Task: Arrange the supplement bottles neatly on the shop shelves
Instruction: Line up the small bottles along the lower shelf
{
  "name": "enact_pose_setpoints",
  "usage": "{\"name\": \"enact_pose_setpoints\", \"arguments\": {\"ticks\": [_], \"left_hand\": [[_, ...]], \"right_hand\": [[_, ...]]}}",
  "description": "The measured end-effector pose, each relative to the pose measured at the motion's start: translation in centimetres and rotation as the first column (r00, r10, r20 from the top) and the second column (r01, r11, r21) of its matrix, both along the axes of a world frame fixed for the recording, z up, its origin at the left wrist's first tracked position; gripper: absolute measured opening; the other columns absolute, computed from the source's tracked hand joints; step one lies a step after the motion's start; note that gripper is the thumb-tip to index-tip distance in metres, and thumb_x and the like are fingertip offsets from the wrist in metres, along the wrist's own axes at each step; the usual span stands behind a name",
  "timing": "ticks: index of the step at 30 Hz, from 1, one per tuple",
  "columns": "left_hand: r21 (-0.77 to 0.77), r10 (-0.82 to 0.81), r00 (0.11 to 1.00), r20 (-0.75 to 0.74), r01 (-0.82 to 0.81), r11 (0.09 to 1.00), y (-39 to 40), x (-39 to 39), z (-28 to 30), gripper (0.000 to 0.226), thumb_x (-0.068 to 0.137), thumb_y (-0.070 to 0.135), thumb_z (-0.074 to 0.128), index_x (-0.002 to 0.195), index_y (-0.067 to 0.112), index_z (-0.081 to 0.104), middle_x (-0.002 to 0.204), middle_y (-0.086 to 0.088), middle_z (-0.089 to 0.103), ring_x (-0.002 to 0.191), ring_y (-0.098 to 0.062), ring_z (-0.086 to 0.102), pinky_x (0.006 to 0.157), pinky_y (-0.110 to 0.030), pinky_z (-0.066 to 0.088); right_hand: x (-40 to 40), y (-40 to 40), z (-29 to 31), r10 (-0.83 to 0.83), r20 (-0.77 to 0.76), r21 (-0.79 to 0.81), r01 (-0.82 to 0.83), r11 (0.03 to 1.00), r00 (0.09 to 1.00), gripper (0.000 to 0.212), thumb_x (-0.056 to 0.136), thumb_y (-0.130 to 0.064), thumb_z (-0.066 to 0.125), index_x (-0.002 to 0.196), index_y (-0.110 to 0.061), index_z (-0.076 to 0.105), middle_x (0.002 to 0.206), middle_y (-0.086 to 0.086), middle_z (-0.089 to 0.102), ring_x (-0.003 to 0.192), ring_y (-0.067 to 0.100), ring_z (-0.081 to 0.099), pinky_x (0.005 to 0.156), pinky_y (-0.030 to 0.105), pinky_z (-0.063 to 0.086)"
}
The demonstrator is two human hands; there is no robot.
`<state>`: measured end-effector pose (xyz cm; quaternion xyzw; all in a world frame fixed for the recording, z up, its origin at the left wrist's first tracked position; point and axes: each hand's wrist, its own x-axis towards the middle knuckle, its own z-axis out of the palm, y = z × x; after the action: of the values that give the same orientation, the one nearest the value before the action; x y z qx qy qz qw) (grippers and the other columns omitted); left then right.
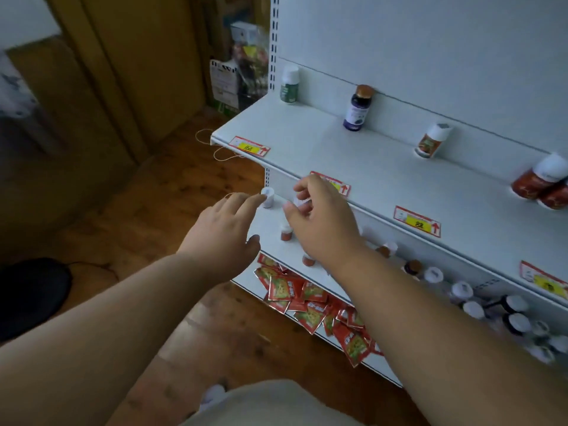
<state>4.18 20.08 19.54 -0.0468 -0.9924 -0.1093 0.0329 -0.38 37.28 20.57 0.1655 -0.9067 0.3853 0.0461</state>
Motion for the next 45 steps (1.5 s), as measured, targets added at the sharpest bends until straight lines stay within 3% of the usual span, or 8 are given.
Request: {"name": "enact_pose_setpoints", "arguments": {"ticks": [10,15,19,26,30,35,42,45], "left_hand": [[0.098,-0.006,0.976,0.219,-0.016,0.995,-12.1,-2.3,-3.7,0.064,0.095,0.044,0.051,0.150,0.038,0.019,0.159,0.006,0.023,0.142,-0.022,0.030,0.112,-0.041,0.034],[0.138,0.055,0.958,0.283,-0.097,0.986,-13.4,-4.3,-8.0,0.067,0.096,0.046,0.051,0.152,0.037,0.015,0.160,0.008,0.023,0.144,-0.022,0.028,0.112,-0.038,0.032],[0.154,-0.023,0.950,0.311,-0.027,0.988,-12.9,-8.3,-11.0,0.075,0.094,0.048,0.053,0.153,0.037,0.009,0.161,0.006,0.021,0.144,-0.024,0.028,0.113,-0.042,0.032],[0.206,-0.140,0.941,0.307,0.078,0.975,-12.7,-15.8,-24.1,0.075,0.094,0.049,0.051,0.154,0.033,0.010,0.160,0.003,0.024,0.142,-0.025,0.032,0.112,-0.044,0.034],[0.281,-0.155,0.926,0.344,0.056,0.958,-12.3,-17.3,-30.4,0.075,0.094,0.049,0.052,0.154,0.032,0.011,0.158,0.001,0.029,0.139,-0.024,0.036,0.110,-0.044,0.039],[0.307,-0.153,0.920,0.361,0.037,0.951,-12.6,-18.7,-34.6,0.077,0.092,0.054,0.053,0.153,0.033,0.010,0.158,0.003,0.030,0.140,-0.023,0.036,0.109,-0.042,0.038],[0.335,-0.096,0.920,0.380,-0.040,0.942,-15.0,-19.0,-34.3,0.084,0.087,0.060,0.055,0.154,0.034,0.012,0.160,0.003,0.025,0.144,-0.024,0.027,0.112,-0.044,0.033],[0.369,-0.095,0.886,0.453,-0.090,0.925,-15.9,-16.9,-31.9,0.095,0.074,0.074,0.046,0.153,0.035,0.011,0.159,0.002,0.024,0.144,-0.023,0.027,0.110,-0.044,0.034]], "right_hand": [[-1.9,-11.7,-6.6,-0.135,0.229,0.165,0.098,0.981,0.964,0.050,0.091,-0.037,0.069,0.134,-0.025,0.046,0.137,0.001,0.045,0.099,0.003,0.049,0.066,0.008,0.037],[-7.0,-13.8,-12.6,-0.076,0.281,0.282,-0.007,0.959,0.957,0.059,0.093,-0.034,0.066,0.144,-0.022,0.038,0.151,0.005,0.034,0.125,0.016,0.048,0.081,0.018,0.034],[-11.5,-13.3,-17.7,-0.187,0.298,0.249,0.113,0.962,0.936,0.052,0.094,-0.030,0.066,0.140,-0.022,0.043,0.147,0.008,0.038,0.108,0.007,0.048,0.077,0.011,0.032],[-18.1,-13.7,-32.5,-0.361,0.313,0.332,0.254,0.908,0.879,0.065,0.090,-0.033,0.066,0.146,-0.033,0.031,0.147,0.008,0.034,0.130,0.028,0.044,0.106,0.045,0.044],[-19.8,-13.1,-38.3,-0.343,0.319,0.440,0.182,0.879,0.884,0.078,0.091,-0.031,0.066,0.153,-0.036,0.019,0.160,0.005,0.014,0.144,0.026,0.029,0.113,0.045,0.035],[-20.6,-13.3,-41.5,-0.317,0.234,0.405,0.204,0.891,0.919,0.063,0.093,-0.007,0.057,0.147,-0.027,0.033,0.153,0.004,0.030,0.131,0.026,0.046,0.104,0.035,0.041],[-20.2,-15.4,-40.3,-0.365,0.362,0.055,0.372,0.927,0.858,0.050,0.091,-0.035,0.067,0.136,-0.026,0.046,0.133,-0.002,0.055,0.118,0.018,0.054,0.103,0.036,0.044],[-16.2,-16.8,-36.9,-0.346,0.456,-0.098,0.432,0.896,0.820,0.046,0.094,-0.043,0.062,0.136,-0.029,0.049,0.133,-0.005,0.057,0.116,0.012,0.057,0.091,0.019,0.048]]}}
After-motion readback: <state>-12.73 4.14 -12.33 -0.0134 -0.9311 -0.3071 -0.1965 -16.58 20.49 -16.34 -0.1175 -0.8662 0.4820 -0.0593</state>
